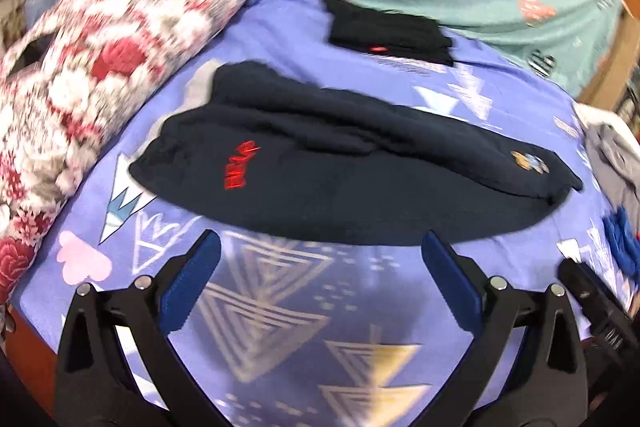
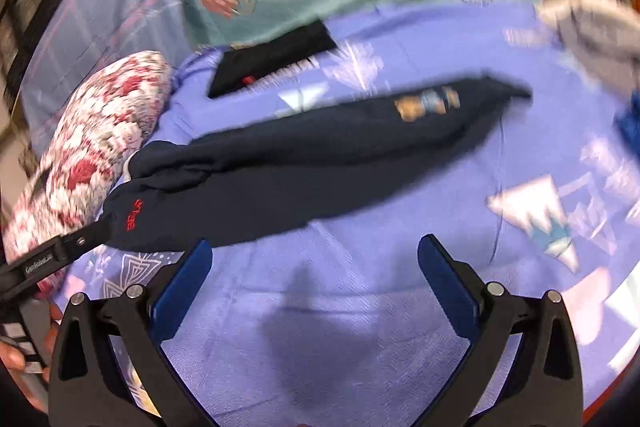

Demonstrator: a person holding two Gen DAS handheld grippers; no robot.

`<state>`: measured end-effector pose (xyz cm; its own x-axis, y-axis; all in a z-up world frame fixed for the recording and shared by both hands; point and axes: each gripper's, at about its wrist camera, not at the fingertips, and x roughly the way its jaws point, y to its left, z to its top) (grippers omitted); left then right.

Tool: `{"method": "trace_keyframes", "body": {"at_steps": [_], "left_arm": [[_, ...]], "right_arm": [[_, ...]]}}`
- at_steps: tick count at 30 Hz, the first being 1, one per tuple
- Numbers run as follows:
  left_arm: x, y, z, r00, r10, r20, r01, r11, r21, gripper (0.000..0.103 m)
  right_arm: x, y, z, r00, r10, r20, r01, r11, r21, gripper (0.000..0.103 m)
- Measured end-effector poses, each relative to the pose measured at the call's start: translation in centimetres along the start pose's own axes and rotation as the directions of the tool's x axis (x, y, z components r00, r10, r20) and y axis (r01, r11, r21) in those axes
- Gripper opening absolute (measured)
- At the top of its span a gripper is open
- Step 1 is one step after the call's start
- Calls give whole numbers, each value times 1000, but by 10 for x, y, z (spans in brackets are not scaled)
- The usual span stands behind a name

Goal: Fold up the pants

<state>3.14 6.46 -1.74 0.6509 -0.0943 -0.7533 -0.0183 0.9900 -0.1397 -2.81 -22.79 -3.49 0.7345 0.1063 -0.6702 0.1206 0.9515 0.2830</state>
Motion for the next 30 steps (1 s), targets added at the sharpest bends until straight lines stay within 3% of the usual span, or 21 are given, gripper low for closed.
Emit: {"method": "trace_keyframes", "body": {"at_steps": [2,5,9,15,19,30], "left_arm": [[9,21,3,1000,8,-27,-10,998,-54,101],[25,58,8,997,38,-71,-48,988,-145,101],[45,99,18,991,39,-129,-72,963,-259,101],[69,131,29,983,24,-182,-90,927,-363,101],[87,131,35,975,-1,-222,-83,926,-368,101],[115,130,60,971,79,-224,-154,929,-337,100]], "right_arm": [[11,-19,1,998,-6,-68,13,994,105,102],[15,-39,4,999,2,-51,8,980,197,102],[25,-55,12,998,53,-32,-44,971,233,102],[42,-77,26,992,70,-100,-38,957,288,102],[49,-85,37,990,47,-131,-6,954,299,102],[62,-113,66,980,-77,-184,122,961,248,102]]}}
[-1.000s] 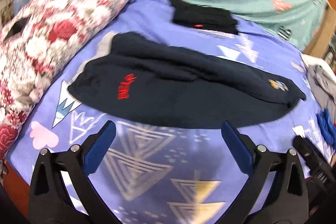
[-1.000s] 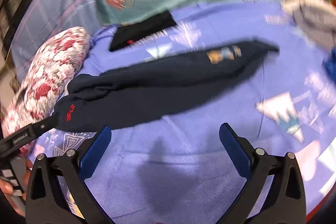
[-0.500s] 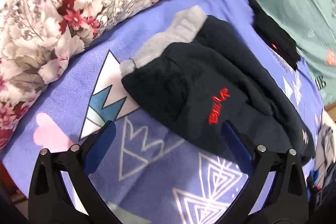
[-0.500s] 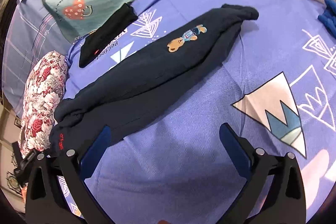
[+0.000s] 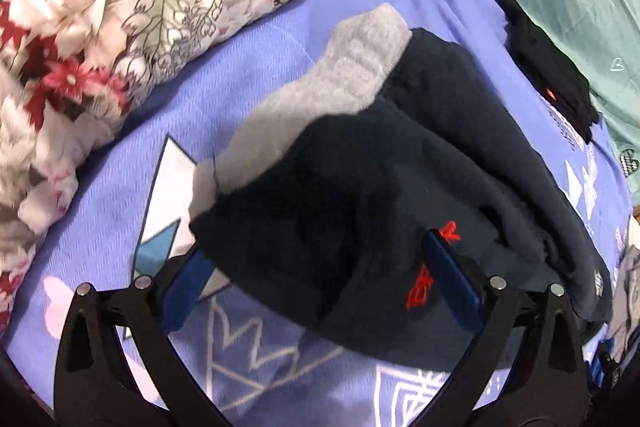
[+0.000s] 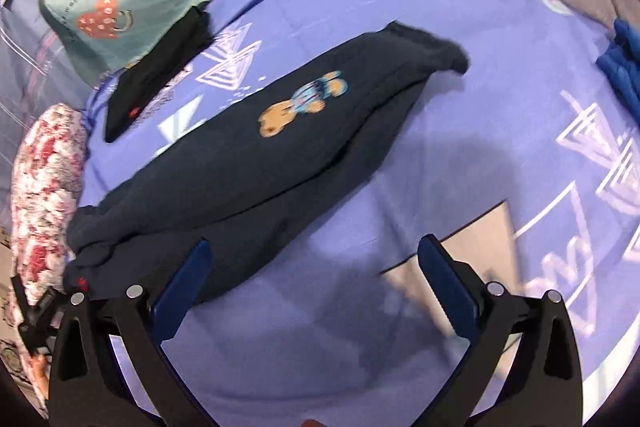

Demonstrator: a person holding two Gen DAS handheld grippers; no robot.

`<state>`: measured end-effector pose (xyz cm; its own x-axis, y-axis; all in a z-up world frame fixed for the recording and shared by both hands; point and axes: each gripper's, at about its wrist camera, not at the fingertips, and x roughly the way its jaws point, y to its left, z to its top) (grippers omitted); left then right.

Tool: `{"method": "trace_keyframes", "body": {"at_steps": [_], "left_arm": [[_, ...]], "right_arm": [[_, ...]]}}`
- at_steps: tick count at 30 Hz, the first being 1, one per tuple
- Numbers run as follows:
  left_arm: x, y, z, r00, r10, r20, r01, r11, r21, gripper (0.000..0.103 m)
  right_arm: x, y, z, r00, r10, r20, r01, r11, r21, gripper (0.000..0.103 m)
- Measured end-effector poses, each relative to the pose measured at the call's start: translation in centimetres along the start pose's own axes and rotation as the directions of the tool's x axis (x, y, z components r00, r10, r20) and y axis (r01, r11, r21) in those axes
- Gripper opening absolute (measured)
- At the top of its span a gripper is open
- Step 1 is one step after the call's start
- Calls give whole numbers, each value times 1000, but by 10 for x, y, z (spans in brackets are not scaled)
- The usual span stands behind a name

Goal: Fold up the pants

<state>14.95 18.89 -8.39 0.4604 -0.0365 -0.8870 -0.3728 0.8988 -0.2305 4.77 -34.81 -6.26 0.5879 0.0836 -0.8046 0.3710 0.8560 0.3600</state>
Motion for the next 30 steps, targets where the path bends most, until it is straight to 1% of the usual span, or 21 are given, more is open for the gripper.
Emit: {"method": "trace_keyframes", "body": {"at_steps": [2,3,4,5,7,8,9,10,11,12,14,19,20,21,22,24,25,26,27,29,30], "left_arm": [[3,-3,3,1000,20,12,-20,1000,0,99],[3,-5,4,999,34,25,-34,999,2,94],[4,-6,6,999,43,32,-43,999,4,87],[4,-8,8,998,52,39,-52,999,5,84],[4,-7,10,998,46,44,-46,999,-4,73],[4,-7,11,998,40,44,-40,999,-4,68],[5,-12,13,999,26,42,-26,1000,6,56],[5,-15,13,999,11,38,-11,1000,16,49],[5,-19,14,999,-6,34,6,1000,23,35],[3,-24,14,999,-18,35,16,999,32,28],[2,-30,13,999,-10,45,8,999,46,25],[1,-33,13,999,-9,50,7,999,43,24],[0,-32,12,999,-11,50,9,999,42,24],[-1,-32,11,999,-15,50,13,999,41,23],[-2,-31,10,999,-18,51,16,999,41,23],[-4,-29,9,998,-27,51,25,999,39,22],[-6,-28,9,998,-31,50,29,999,39,21],[-7,-28,9,998,-36,47,34,999,37,21],[-9,-25,8,998,-46,45,44,998,32,21],[-14,-24,9,997,-61,46,60,998,28,20],[-19,-25,10,996,-71,52,69,997,28,20]], "right_arm": [[1,-11,9,998,-58,-2,58,998,-13,102],[1,-17,13,997,-79,-1,79,997,-10,102],[1,-27,17,995,-105,2,105,994,7,102],[1,-33,19,992,-123,1,123,992,17,102],[4,-48,25,989,-149,-10,149,988,39,102],[6,-55,28,989,-148,-20,149,987,56,102],[7,-59,30,989,-146,-28,148,987,68,102],[10,-64,32,990,-136,-39,139,987,86,102],[12,-66,35,991,-122,-46,126,988,94,102],[13,-67,36,992,-115,-48,119,988,94,102],[17,-65,40,994,-95,-50,99,991,88,102],[21,-44,50,998,-9,-66,11,999,42,90],[23,-40,52,998,0,-66,2,1000,31,85],[27,-37,53,997,-2,-77,4,1000,24,71],[32,-34,54,995,-3,-104,5,1000,10,63],[40,-31,54,990,7,-138,-8,1000,-7,40],[42,-31,54,989,4,-147,-4,1000,-4,36],[40,-33,53,990,4,-141,-4,1000,3,27],[36,-35,54,991,14,-130,-13,1000,15,16],[25,-38,57,995,29,-91,-26,999,32,6],[13,-40,59,998,41,-52,-39,998,41,4]]}}
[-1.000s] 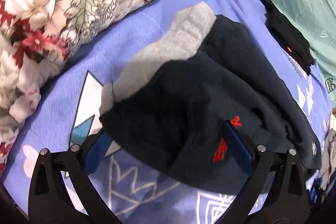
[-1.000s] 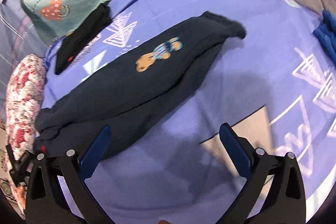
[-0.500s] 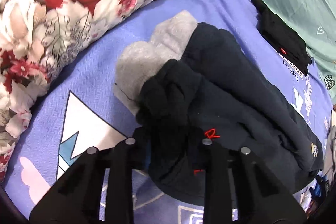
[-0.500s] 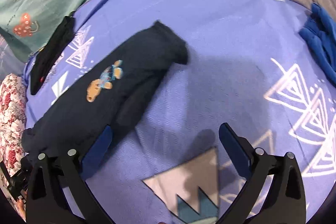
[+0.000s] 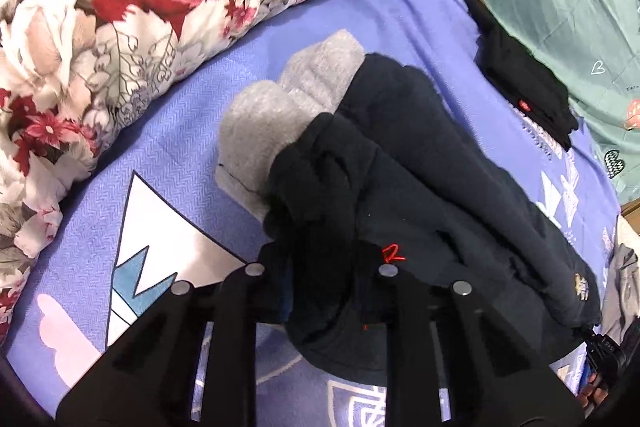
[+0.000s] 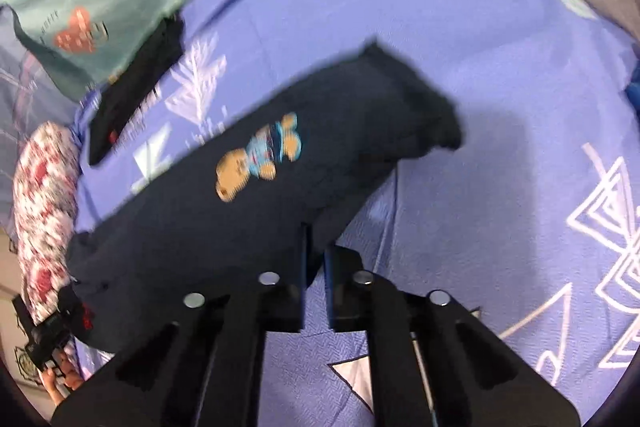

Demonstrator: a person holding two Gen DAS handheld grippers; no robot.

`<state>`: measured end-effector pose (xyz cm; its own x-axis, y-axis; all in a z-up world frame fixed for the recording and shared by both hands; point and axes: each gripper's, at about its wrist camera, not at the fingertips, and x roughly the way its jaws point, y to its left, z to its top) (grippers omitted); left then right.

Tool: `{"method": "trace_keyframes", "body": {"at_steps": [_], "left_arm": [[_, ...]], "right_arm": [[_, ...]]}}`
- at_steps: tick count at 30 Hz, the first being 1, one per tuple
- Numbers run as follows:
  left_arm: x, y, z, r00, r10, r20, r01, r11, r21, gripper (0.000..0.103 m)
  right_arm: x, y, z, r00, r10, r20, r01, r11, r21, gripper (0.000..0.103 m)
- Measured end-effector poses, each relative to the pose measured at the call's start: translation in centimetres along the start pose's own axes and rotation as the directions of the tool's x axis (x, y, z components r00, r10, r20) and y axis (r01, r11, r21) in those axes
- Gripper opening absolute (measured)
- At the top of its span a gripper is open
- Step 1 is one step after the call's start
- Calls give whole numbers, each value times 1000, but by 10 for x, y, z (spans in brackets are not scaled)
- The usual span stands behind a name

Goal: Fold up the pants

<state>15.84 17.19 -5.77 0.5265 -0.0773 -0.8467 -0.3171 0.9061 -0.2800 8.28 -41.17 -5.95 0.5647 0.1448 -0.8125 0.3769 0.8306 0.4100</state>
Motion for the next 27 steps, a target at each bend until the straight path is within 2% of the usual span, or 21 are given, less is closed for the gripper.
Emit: {"method": "trace_keyframes", "body": {"at_steps": [3,7,8,10,11,12,14,17,20,23,25,27], "left_arm": [[-18,-1,1,999,-32,34,32,999,-6,18],[-50,-2,-1,992,-86,92,87,996,-6,17],[-57,-2,-2,990,-97,101,98,995,1,17],[-67,-1,-6,987,-118,107,117,993,16,17],[-68,-1,-8,987,-121,103,119,993,19,17],[-68,0,-11,989,-116,93,115,993,20,17],[-61,2,-15,992,-101,71,101,995,12,17],[-53,8,-21,995,-96,39,97,995,-14,17],[-52,8,-23,995,-90,31,90,996,-12,18],[-51,10,-24,995,-91,28,91,996,-13,18],[-48,10,-22,996,-85,22,85,996,-15,18],[-45,10,-21,997,-79,15,80,997,-20,18]], "right_arm": [[-26,1,3,997,25,78,-25,1000,-4,3],[-74,3,-3,978,21,206,-12,999,-44,0],[-82,1,-7,976,22,217,-11,999,-52,0],[-85,-2,-12,982,-1,187,14,998,-68,0],[-82,-6,-15,987,-16,160,29,997,-77,6],[-77,-9,-18,990,-38,133,49,996,-79,35],[-65,-21,-25,990,-85,109,89,996,-27,76],[-49,-24,-27,995,-63,76,65,998,-23,75],[-29,-17,-21,993,-106,47,109,992,-58,72],[-13,-15,-16,989,-148,23,149,983,-106,56],[-3,-16,-11,991,-137,2,136,985,-106,50],[6,-16,-6,992,-128,-11,127,987,-102,38]]}}
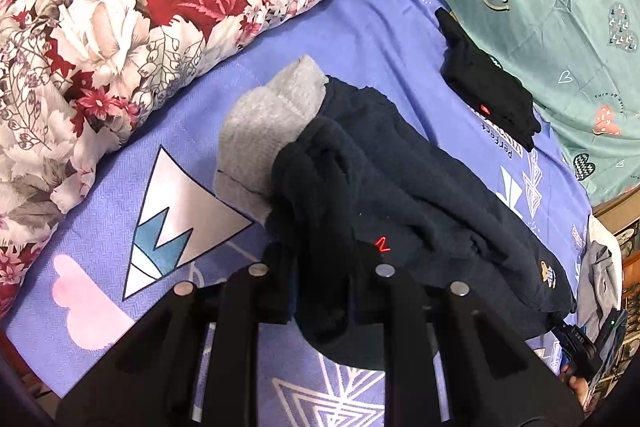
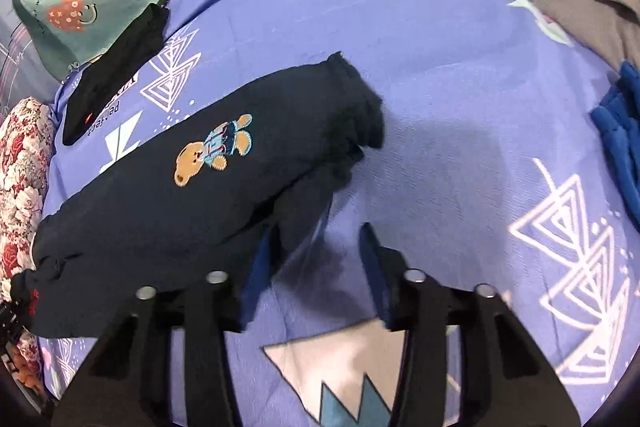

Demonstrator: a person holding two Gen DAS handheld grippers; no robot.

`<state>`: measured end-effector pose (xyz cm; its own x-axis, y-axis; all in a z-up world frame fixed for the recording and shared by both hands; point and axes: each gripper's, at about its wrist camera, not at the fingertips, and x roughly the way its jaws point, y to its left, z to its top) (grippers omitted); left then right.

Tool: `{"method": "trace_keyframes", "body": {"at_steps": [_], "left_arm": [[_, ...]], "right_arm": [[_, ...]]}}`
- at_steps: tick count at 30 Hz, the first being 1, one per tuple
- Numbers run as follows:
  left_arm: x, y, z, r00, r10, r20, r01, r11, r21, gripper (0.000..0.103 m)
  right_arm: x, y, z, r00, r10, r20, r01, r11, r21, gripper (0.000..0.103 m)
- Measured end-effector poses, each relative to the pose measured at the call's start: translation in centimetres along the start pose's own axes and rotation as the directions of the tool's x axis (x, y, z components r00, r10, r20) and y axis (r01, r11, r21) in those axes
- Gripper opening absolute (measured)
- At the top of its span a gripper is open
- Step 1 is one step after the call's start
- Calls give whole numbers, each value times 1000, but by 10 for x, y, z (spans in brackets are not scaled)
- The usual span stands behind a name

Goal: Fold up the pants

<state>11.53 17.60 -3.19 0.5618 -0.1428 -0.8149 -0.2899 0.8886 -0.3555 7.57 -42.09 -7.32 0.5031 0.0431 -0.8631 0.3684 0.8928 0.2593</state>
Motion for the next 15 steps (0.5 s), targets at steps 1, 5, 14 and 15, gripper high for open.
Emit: {"method": "trace_keyframes", "body": {"at_steps": [1,5,14,15], "left_arm": [[1,0,1,1000,2,-2,-2,1000,-1,18],[6,-2,3,1000,18,2,-18,1000,2,18],[-20,-8,12,997,-42,61,41,999,3,17],[-28,-9,12,996,-54,77,53,999,10,17]], "right_arm": [[4,1,4,1000,2,1,-2,1000,-6,36],[16,4,18,1000,-13,17,13,1000,-12,8],[-68,-1,31,967,162,199,-171,985,32,5],[-80,-3,27,962,168,216,-178,984,29,5]]}}
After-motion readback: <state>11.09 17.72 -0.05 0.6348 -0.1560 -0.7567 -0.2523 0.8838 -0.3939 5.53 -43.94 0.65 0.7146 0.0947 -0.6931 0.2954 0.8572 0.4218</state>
